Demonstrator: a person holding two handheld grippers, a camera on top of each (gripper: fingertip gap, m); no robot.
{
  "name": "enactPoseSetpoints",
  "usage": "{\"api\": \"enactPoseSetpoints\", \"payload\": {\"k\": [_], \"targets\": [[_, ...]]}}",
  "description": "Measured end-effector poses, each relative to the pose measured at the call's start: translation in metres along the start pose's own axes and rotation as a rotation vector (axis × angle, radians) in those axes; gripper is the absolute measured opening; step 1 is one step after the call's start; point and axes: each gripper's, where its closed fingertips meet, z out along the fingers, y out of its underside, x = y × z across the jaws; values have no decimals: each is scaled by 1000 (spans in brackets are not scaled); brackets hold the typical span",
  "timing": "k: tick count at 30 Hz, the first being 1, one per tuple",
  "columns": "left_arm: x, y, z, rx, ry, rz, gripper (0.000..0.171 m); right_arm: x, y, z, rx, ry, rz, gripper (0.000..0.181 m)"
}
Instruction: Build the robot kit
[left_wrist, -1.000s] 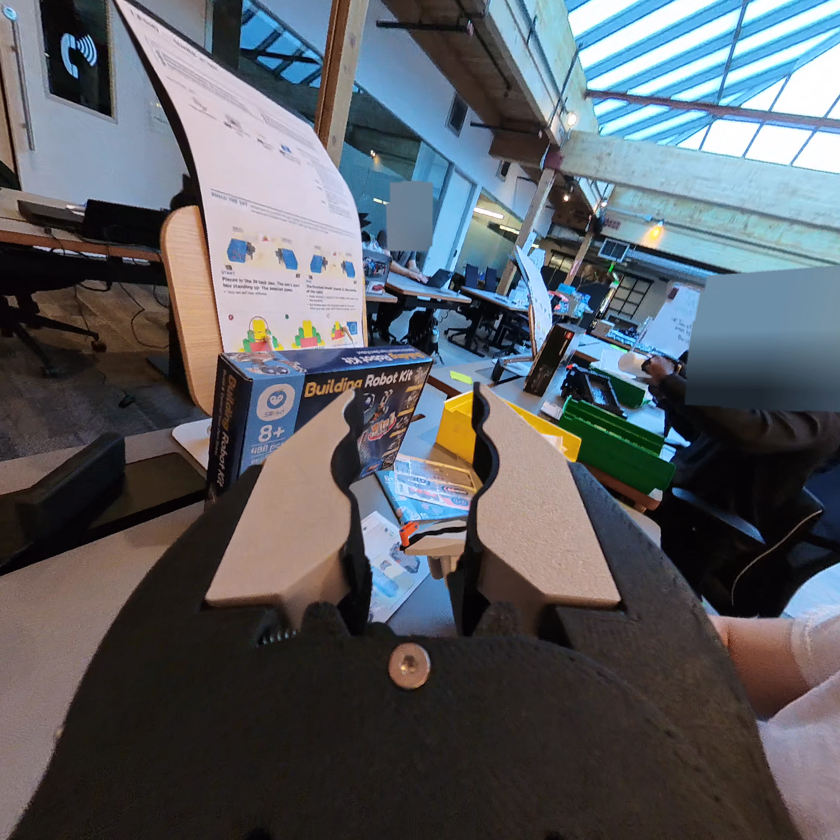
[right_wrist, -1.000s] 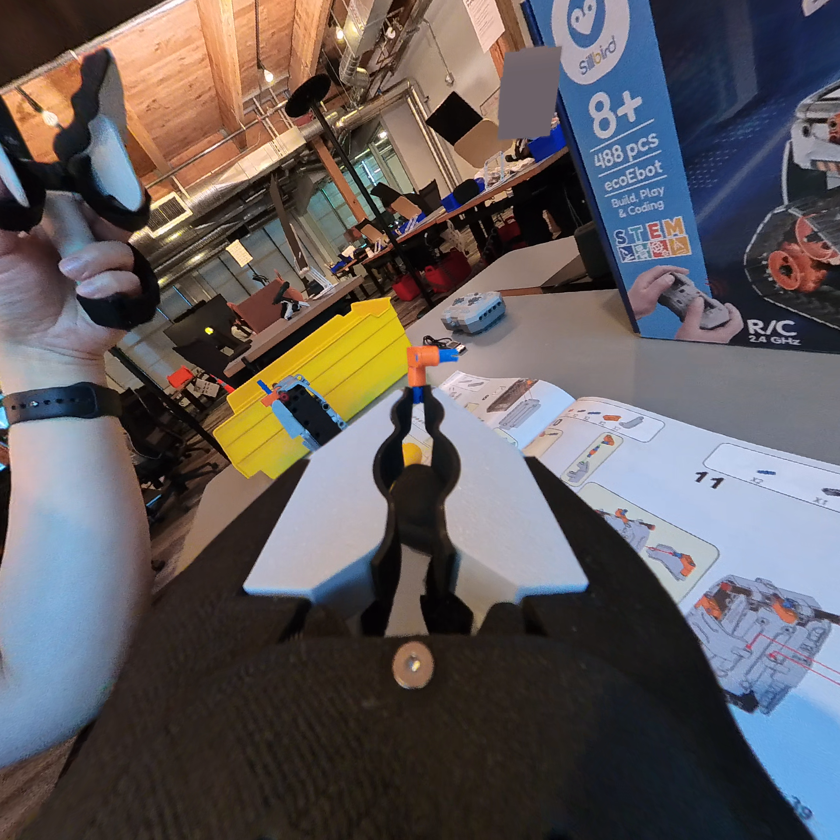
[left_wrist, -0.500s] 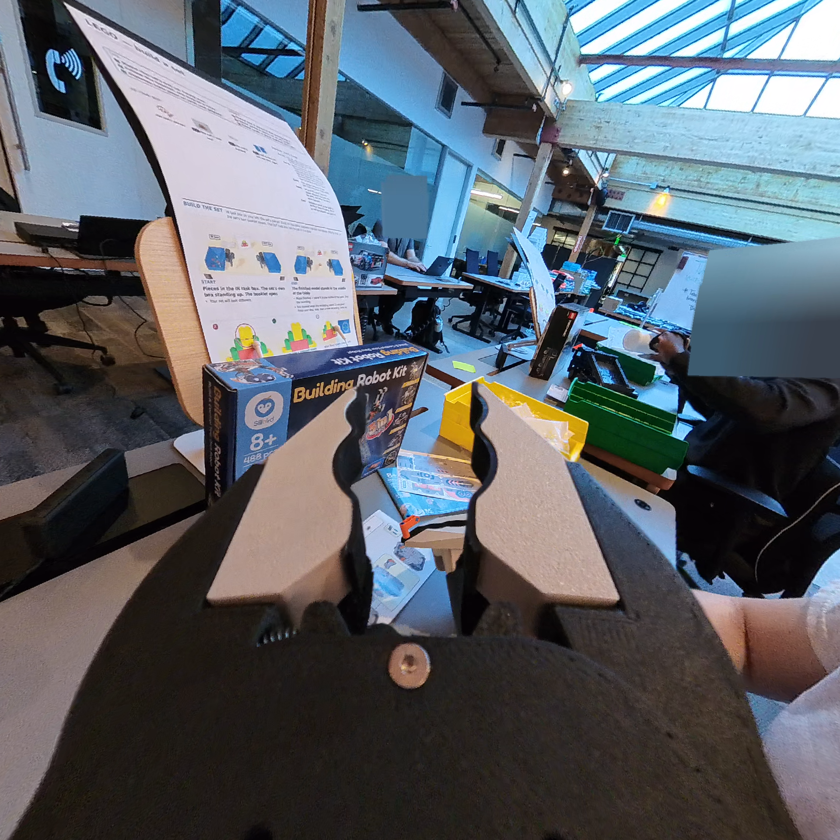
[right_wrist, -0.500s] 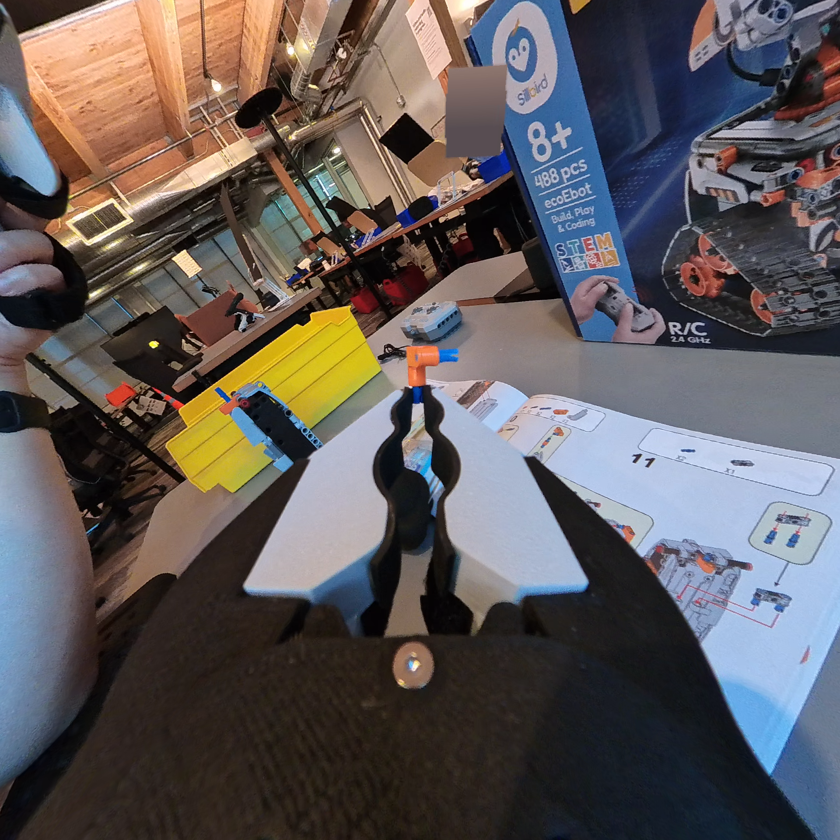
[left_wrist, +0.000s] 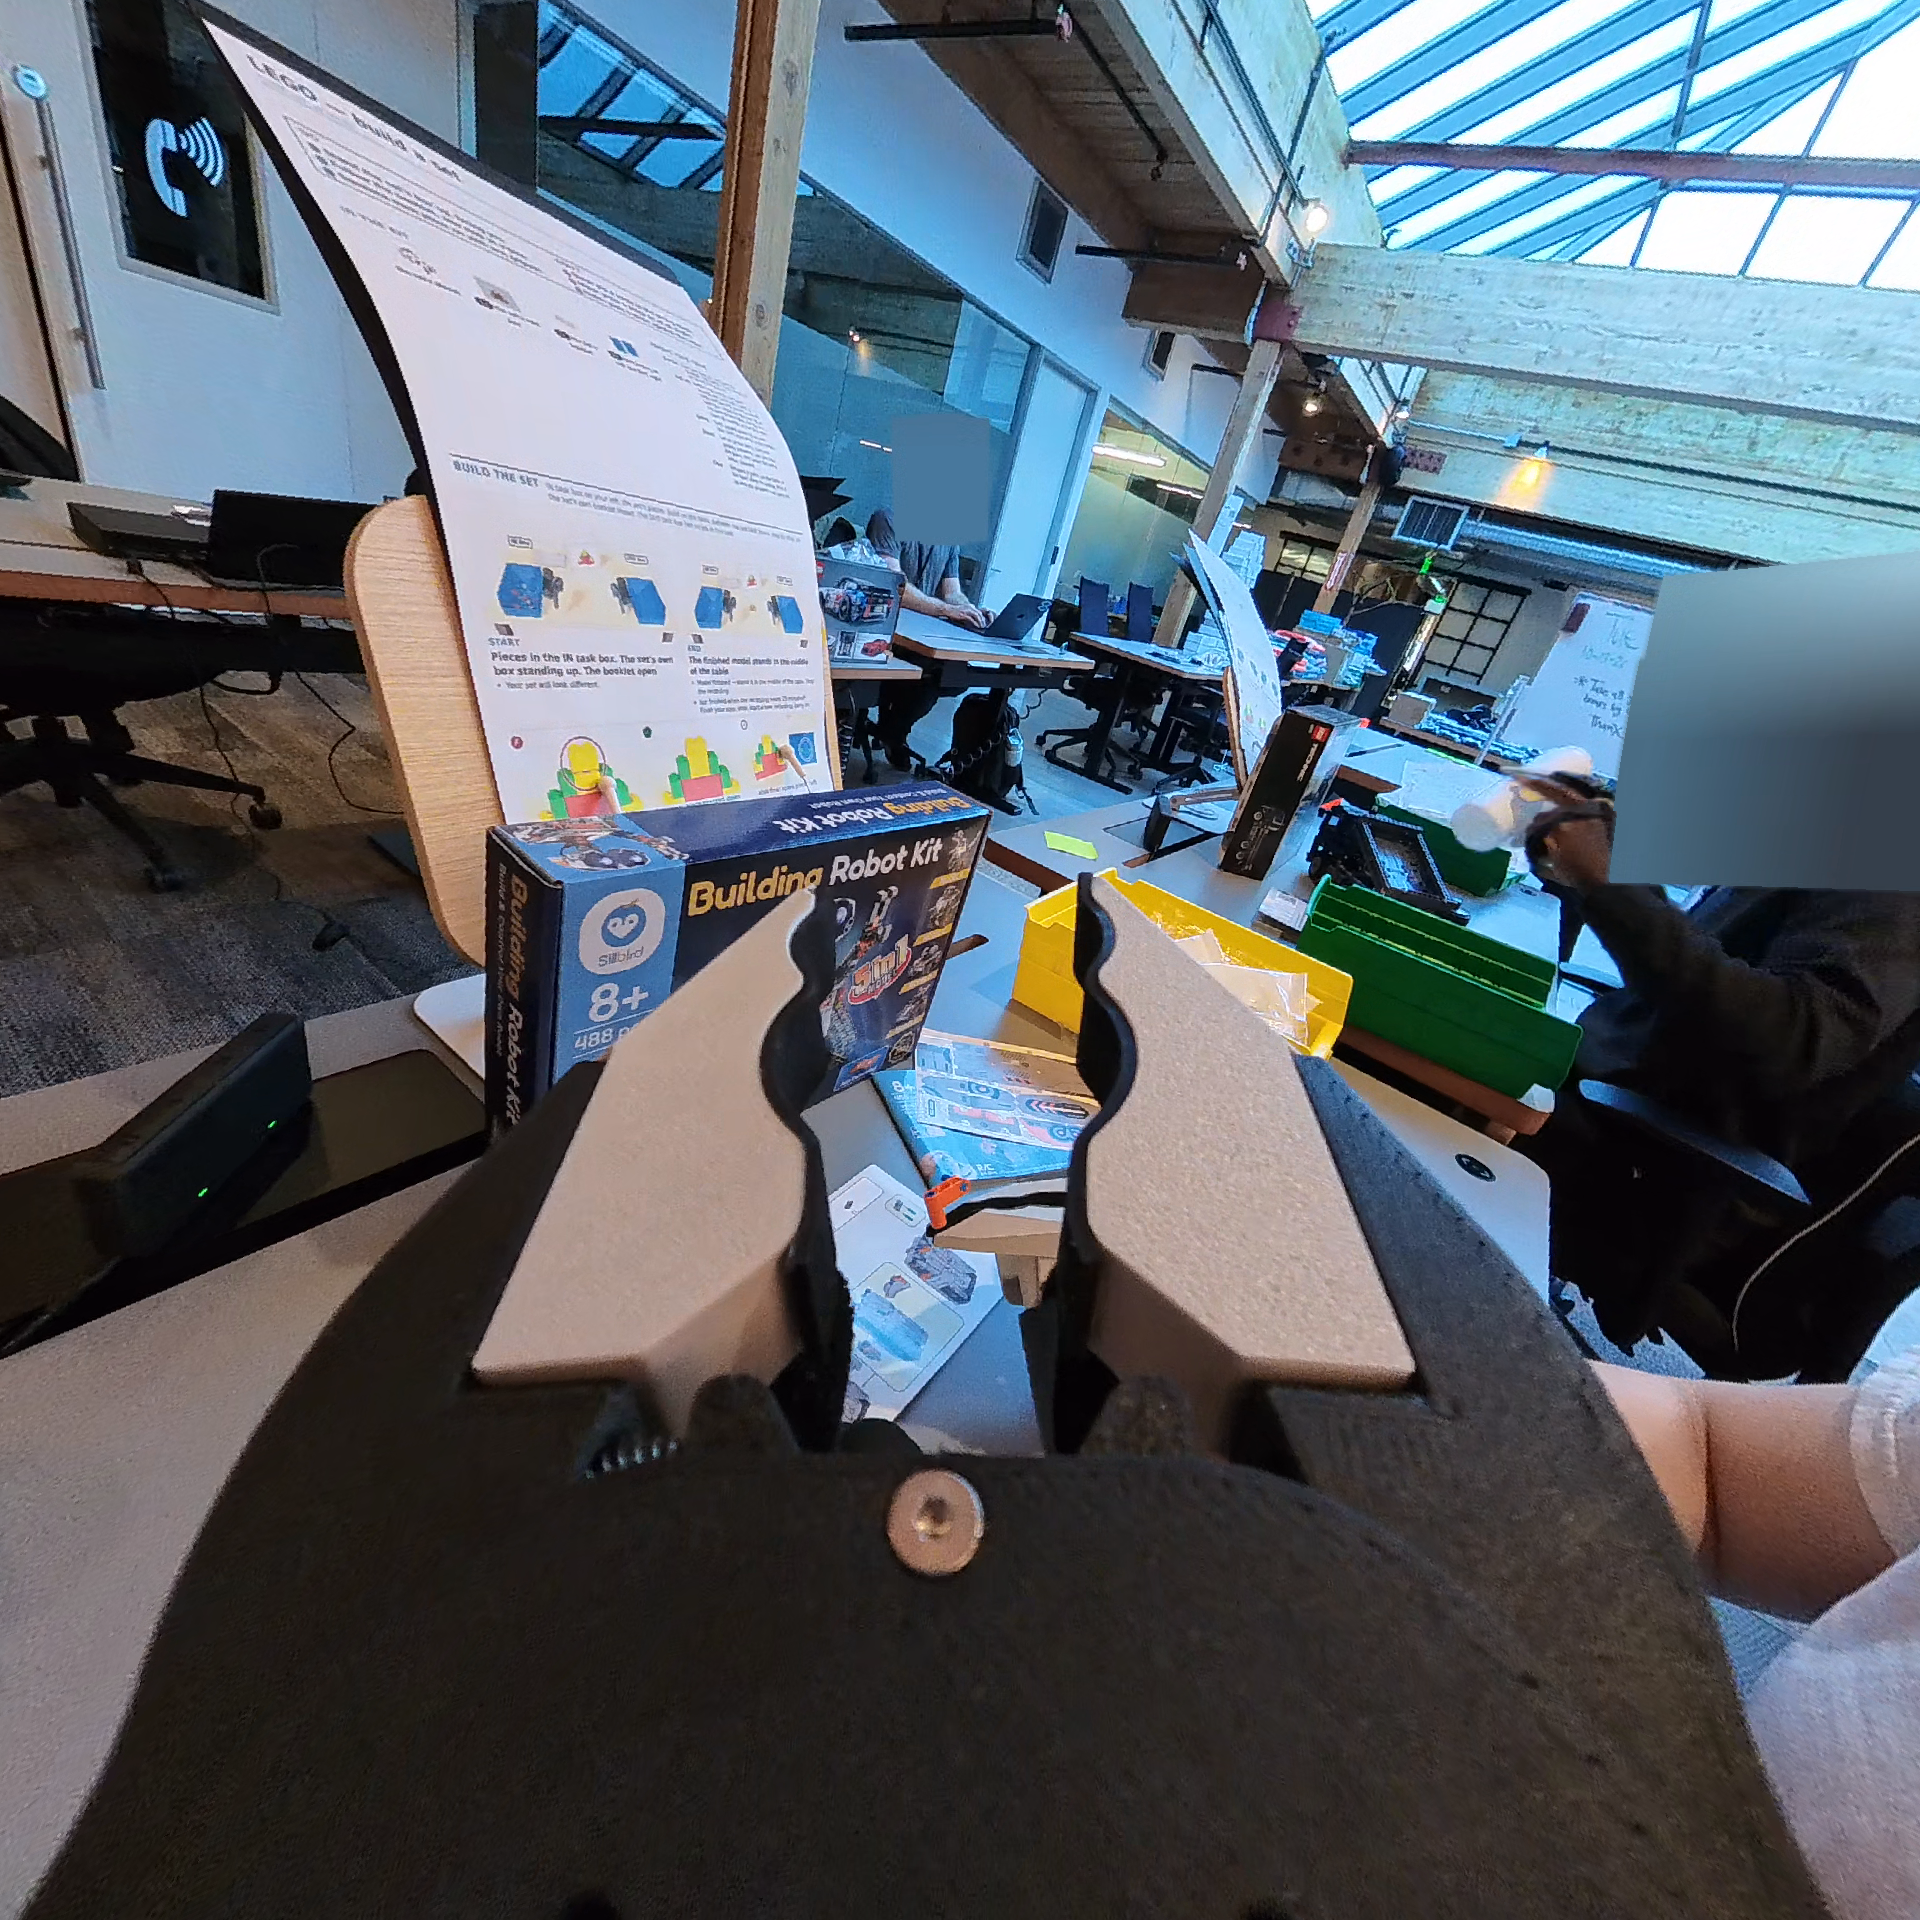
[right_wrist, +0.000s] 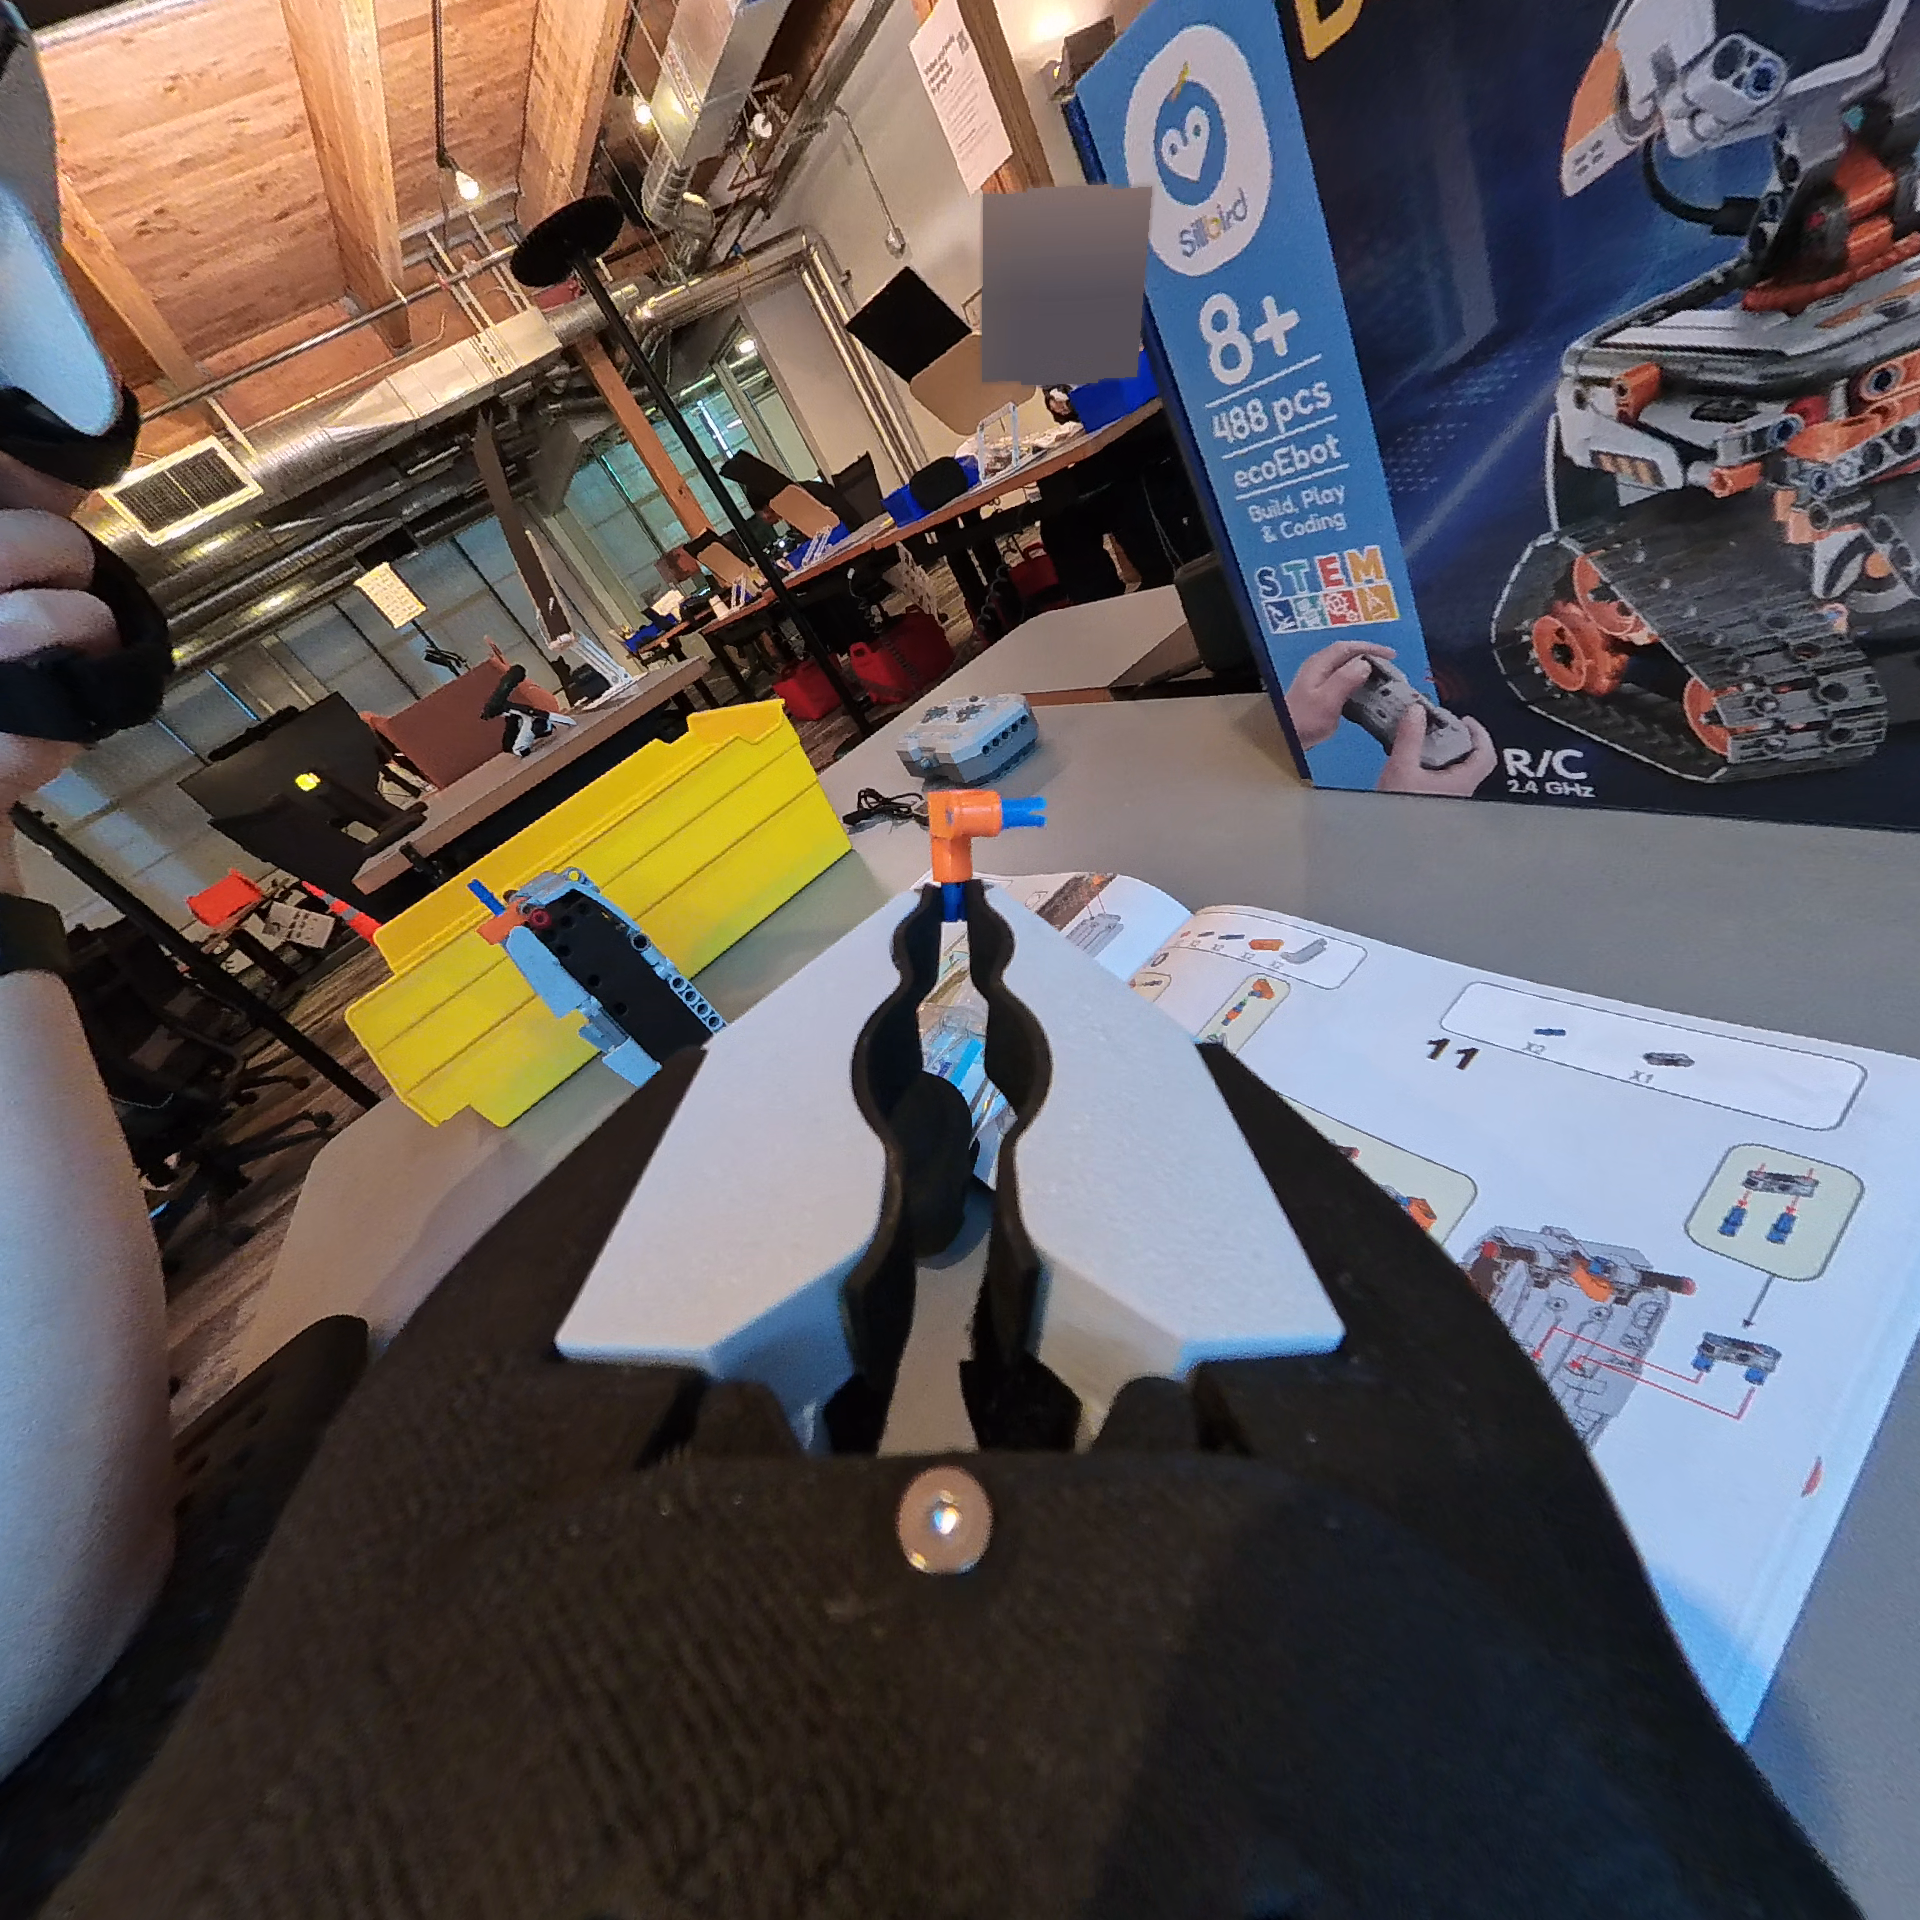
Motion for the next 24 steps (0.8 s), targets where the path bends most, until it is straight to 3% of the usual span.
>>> {"api": "enactPoseSetpoints", "payload": {"k": [24], "targets": [[1, 6, 3, -37, -12, 2, 44, -9, -5, -3, 22, 11, -99, 3]]}}
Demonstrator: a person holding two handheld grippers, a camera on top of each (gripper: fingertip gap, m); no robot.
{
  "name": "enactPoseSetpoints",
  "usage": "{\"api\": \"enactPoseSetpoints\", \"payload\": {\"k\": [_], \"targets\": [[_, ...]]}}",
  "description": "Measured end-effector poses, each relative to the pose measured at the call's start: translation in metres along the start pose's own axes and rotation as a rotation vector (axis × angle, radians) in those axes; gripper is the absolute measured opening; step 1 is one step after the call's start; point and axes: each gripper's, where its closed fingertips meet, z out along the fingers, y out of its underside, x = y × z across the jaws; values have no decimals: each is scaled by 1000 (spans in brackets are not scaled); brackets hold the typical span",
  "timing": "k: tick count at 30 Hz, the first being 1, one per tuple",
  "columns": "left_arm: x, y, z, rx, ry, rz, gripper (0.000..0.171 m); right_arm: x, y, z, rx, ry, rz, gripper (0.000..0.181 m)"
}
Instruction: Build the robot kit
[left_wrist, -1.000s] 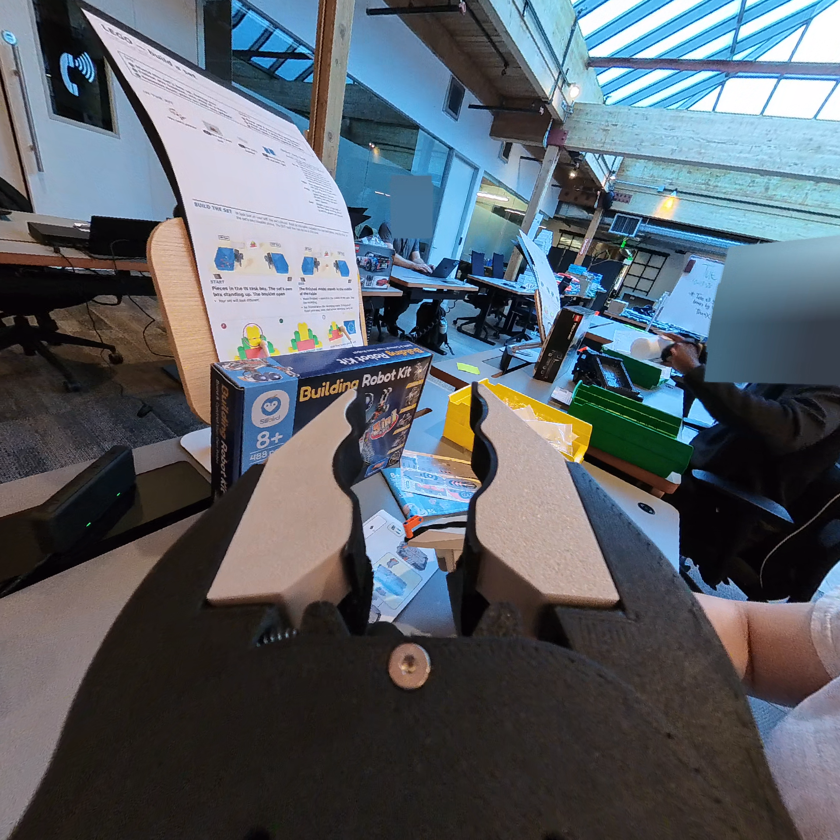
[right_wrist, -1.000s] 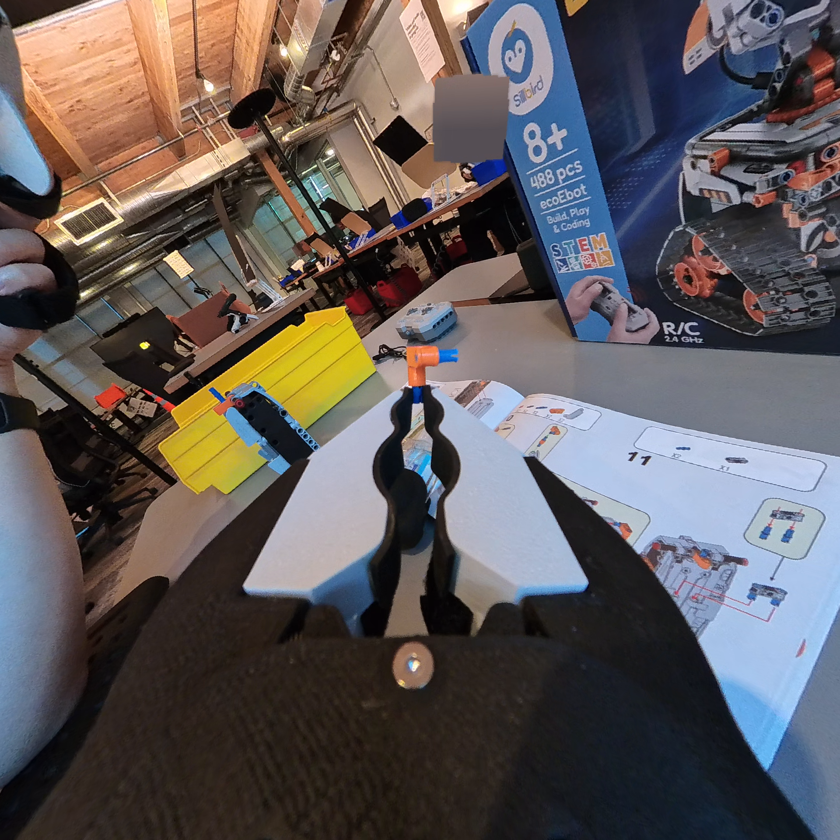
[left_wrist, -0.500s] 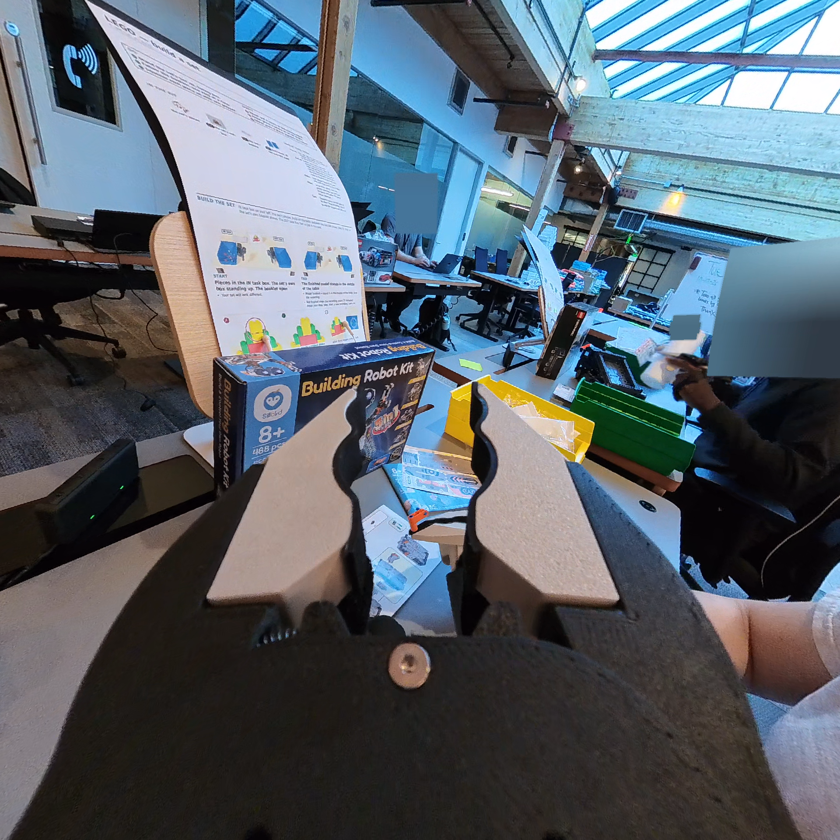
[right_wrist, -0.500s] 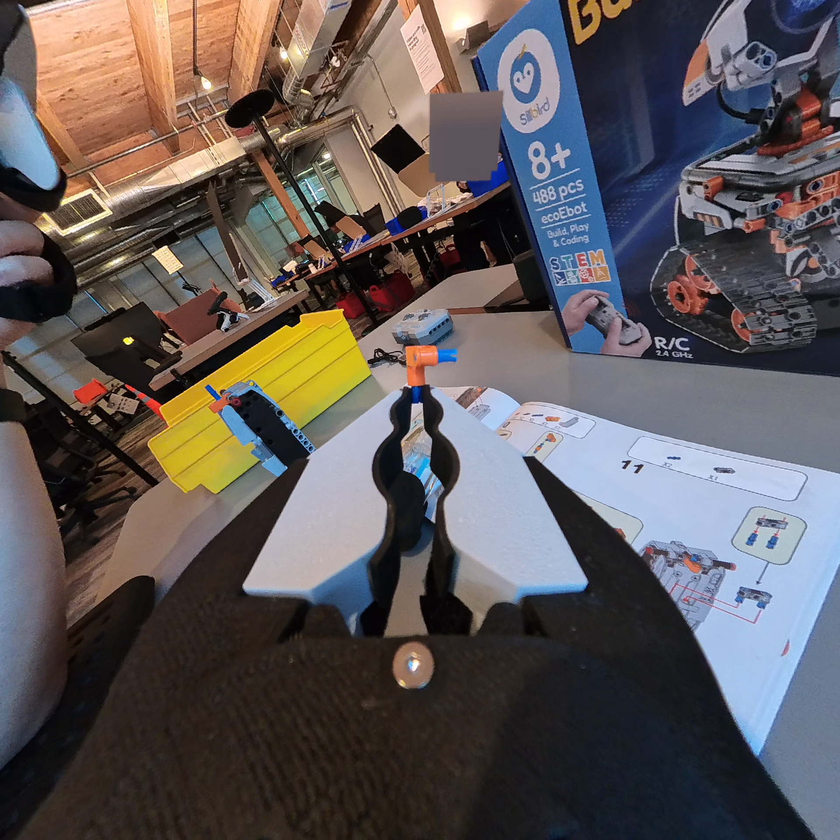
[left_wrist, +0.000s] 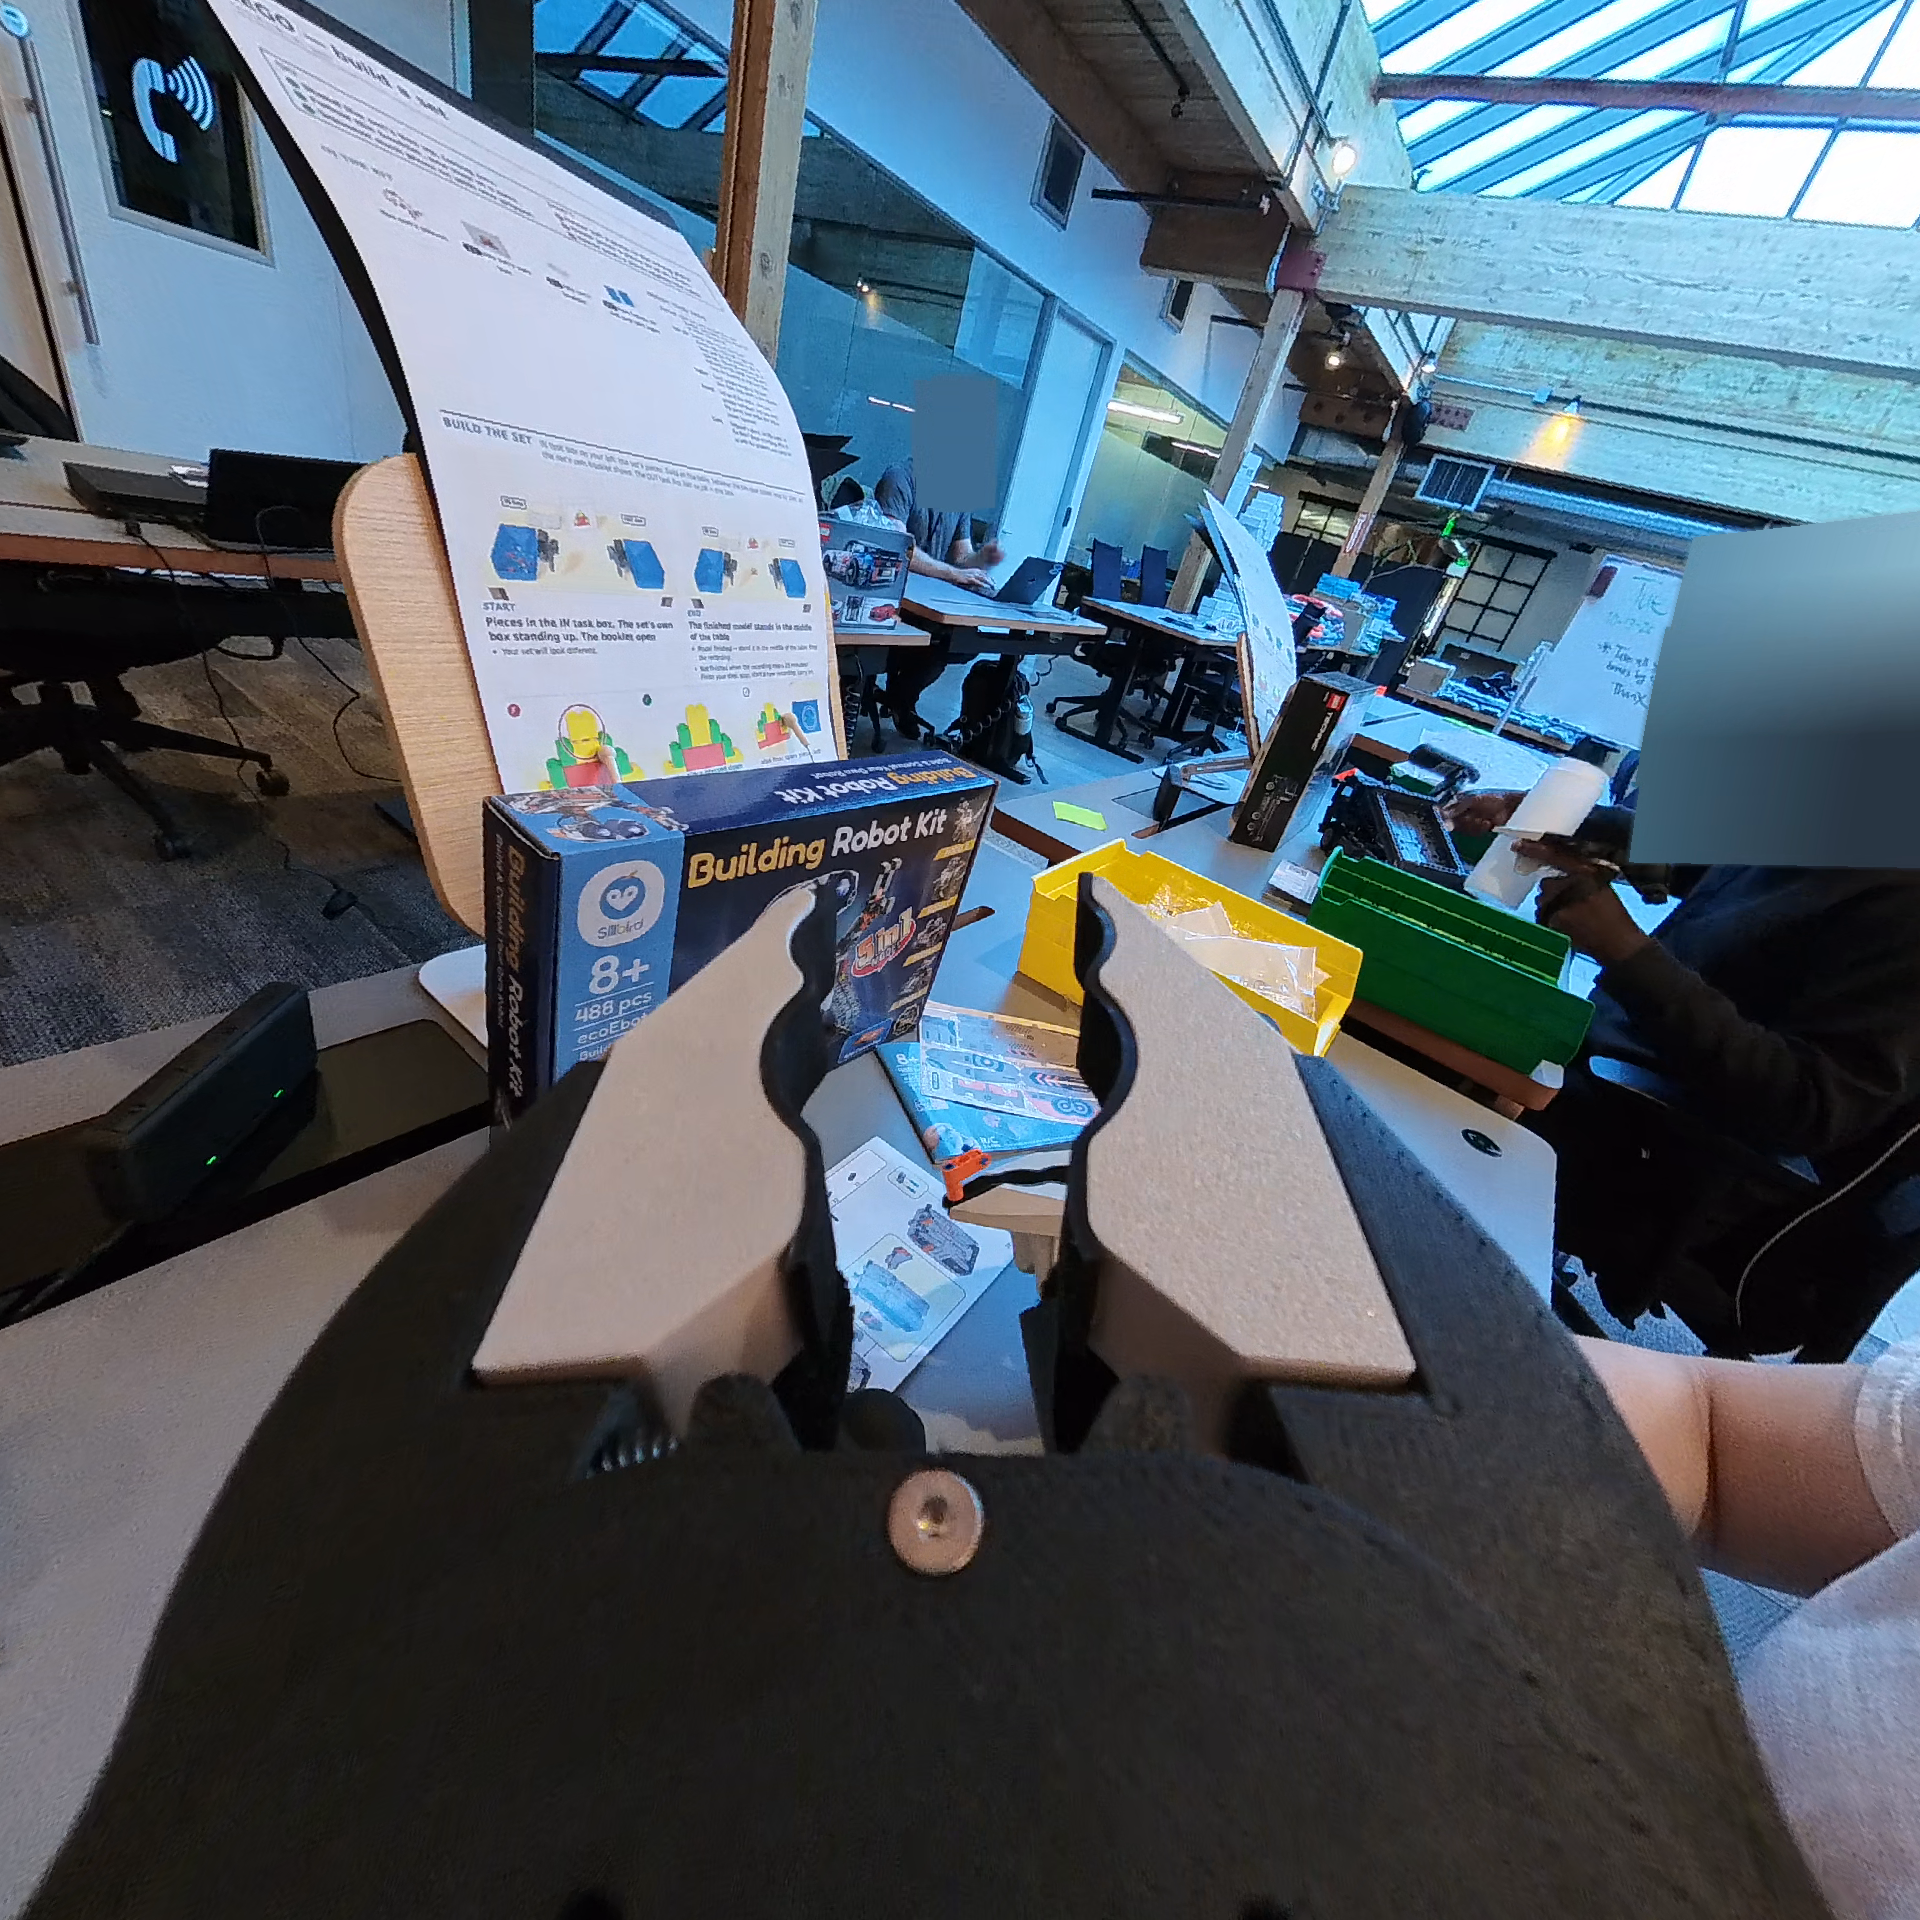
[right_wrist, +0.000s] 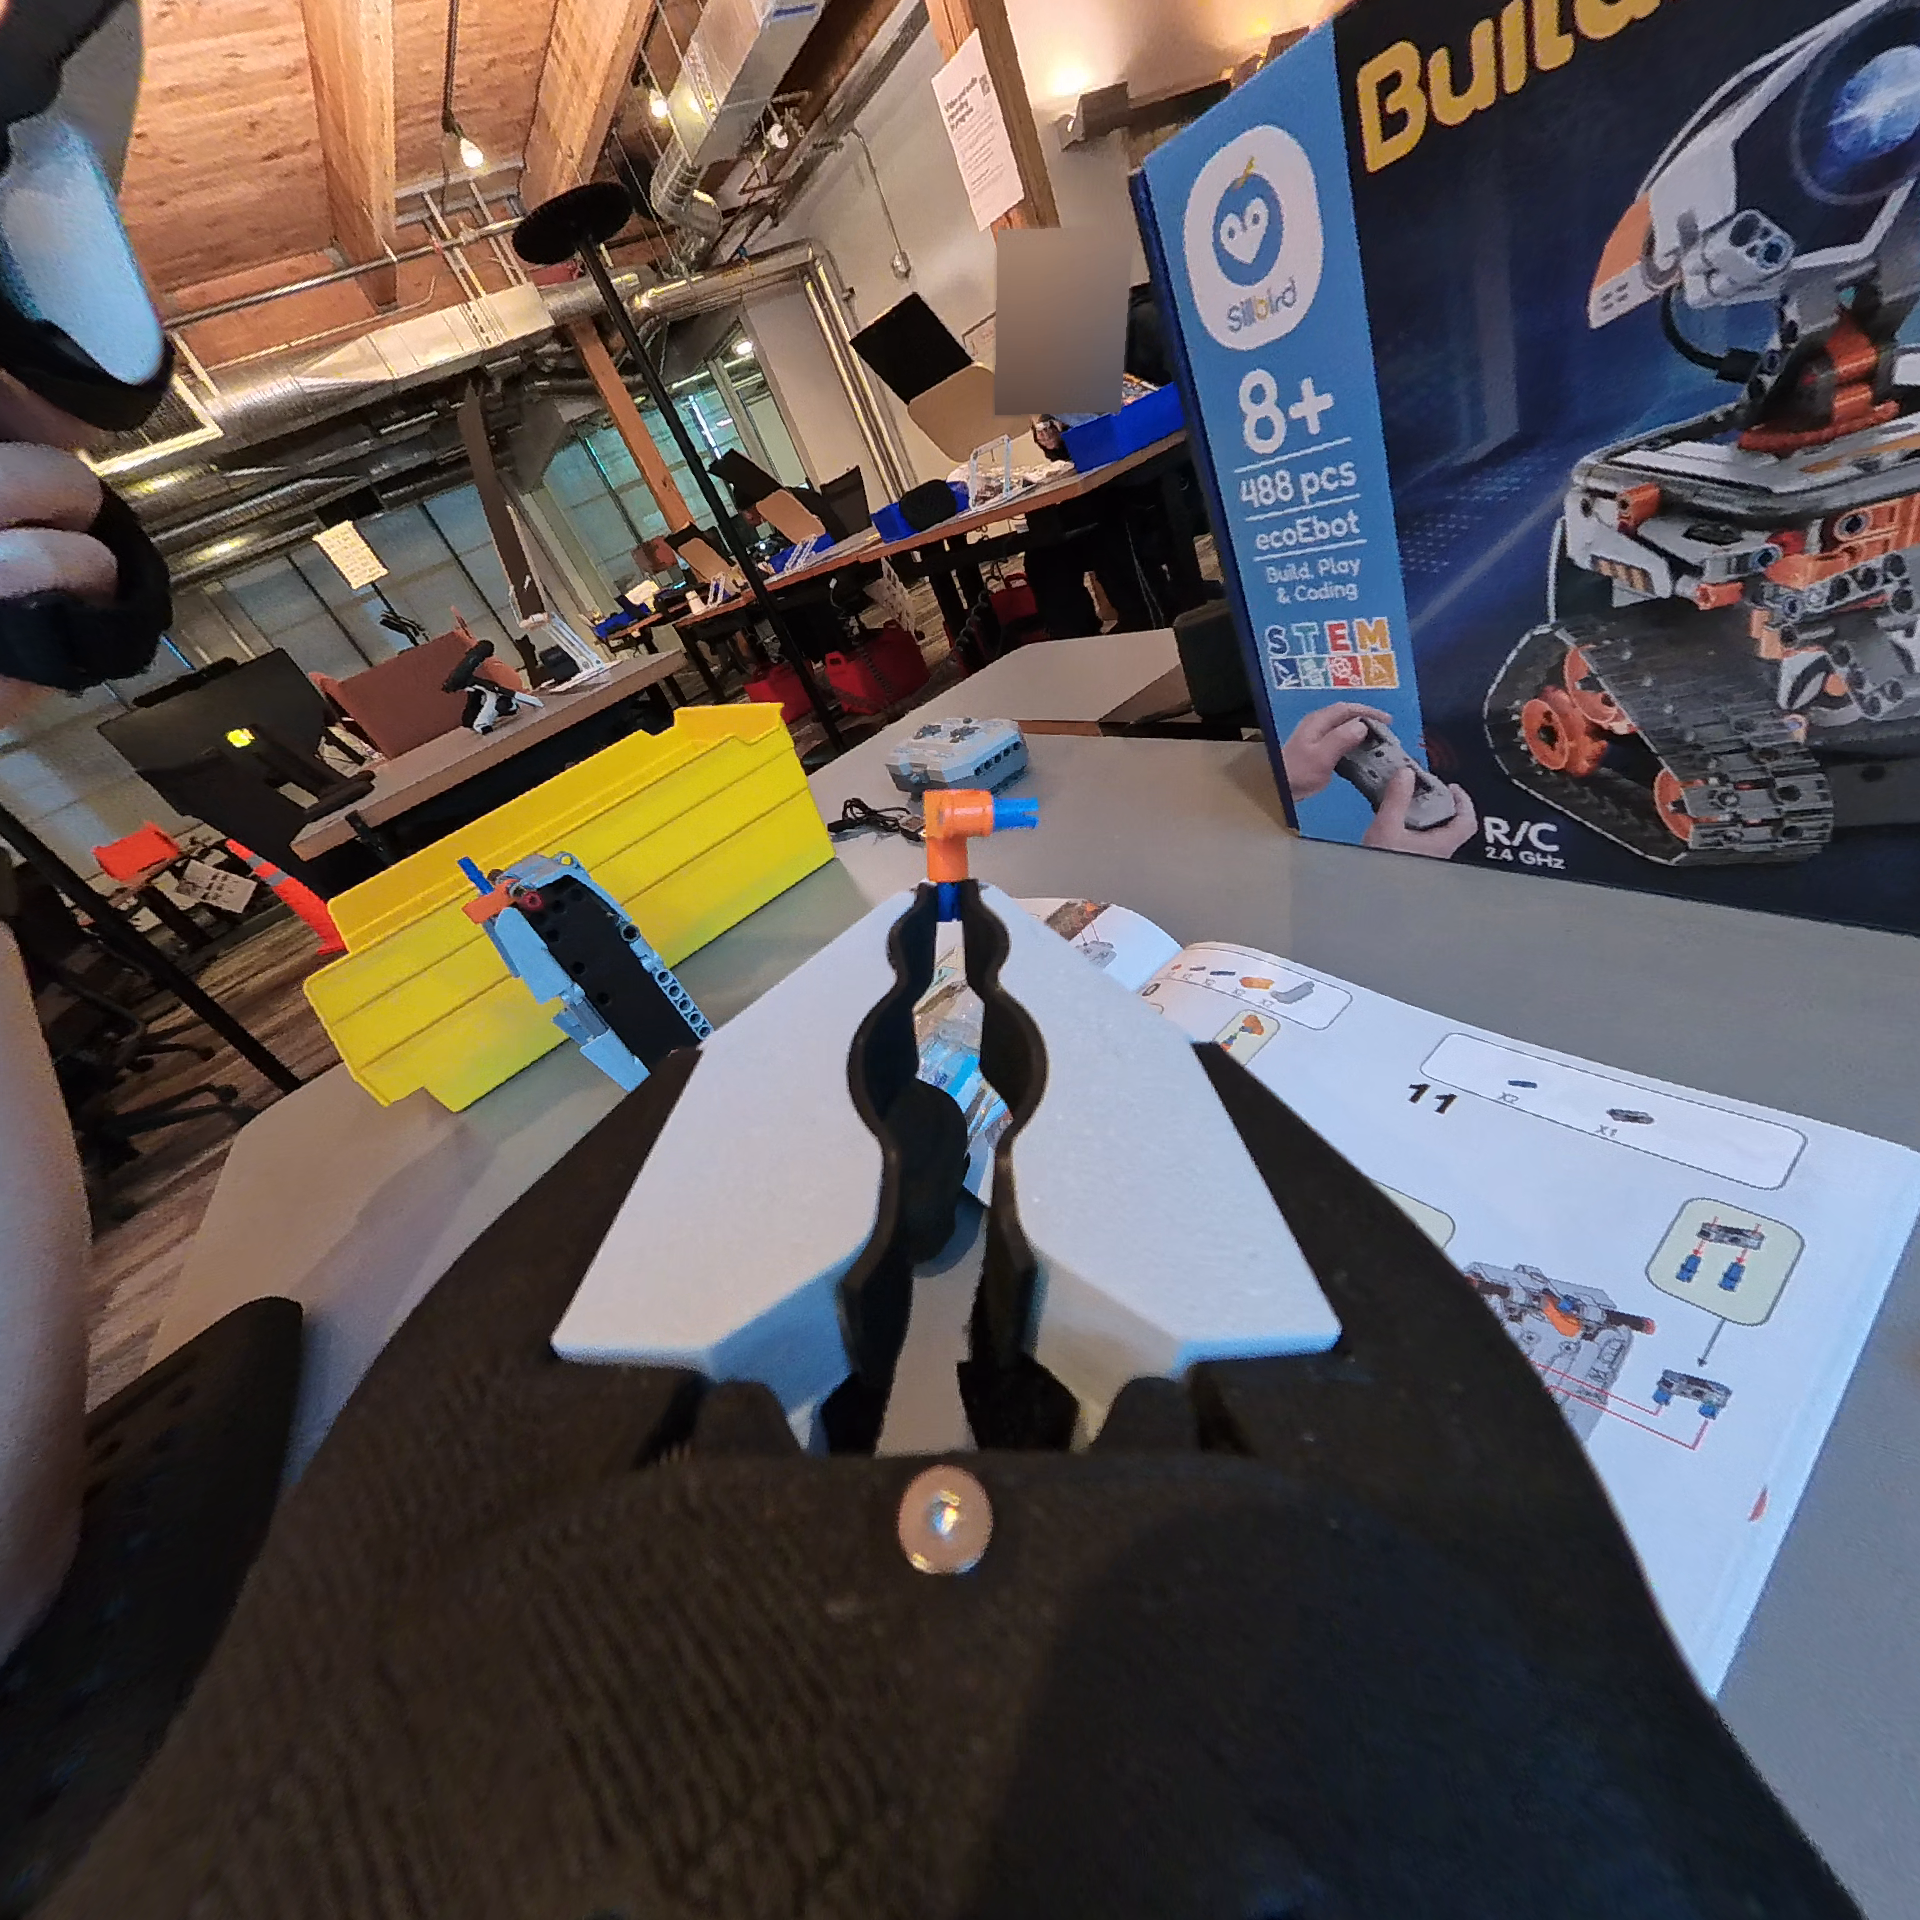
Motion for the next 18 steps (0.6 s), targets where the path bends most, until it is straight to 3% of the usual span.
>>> {"api": "enactPoseSetpoints", "payload": {"k": [18], "targets": [[-3, 5, 2, -27, -10, -22, 45, 2, -9, -6, 18, 109, -174, 3]]}}
